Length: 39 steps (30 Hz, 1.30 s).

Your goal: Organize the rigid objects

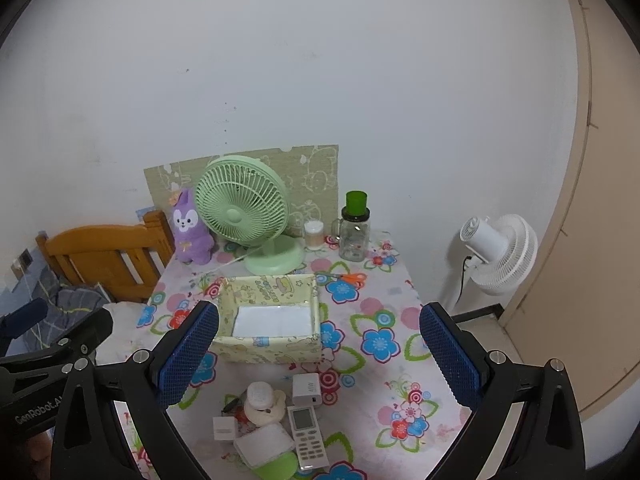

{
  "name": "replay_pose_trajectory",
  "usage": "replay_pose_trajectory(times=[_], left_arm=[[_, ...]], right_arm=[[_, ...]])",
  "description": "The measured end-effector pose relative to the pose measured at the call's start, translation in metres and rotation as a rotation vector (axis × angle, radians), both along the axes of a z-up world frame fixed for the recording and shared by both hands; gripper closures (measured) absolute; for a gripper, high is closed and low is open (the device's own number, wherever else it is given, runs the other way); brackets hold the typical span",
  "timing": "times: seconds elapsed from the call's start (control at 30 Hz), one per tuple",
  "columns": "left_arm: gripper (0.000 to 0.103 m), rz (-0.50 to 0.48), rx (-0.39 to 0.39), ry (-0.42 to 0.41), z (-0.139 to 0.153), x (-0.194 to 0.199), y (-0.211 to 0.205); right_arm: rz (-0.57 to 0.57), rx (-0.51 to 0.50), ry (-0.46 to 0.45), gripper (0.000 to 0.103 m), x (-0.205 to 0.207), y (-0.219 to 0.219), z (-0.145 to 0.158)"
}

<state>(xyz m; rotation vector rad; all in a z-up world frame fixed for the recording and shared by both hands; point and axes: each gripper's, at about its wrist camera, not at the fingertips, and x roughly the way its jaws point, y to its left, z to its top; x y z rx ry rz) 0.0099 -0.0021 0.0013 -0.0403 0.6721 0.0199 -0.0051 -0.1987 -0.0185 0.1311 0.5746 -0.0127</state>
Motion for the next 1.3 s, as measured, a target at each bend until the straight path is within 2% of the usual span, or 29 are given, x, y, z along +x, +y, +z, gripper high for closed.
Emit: replay_pose_trajectory(times=[1.3], left_arm=[[0.0, -0.012, 0.022, -0.016, -0.003, 0.008, -0.006]], right_arm=[[0.001, -0.022, -0.022, 0.001, 0.012, 0.002, 0.005]])
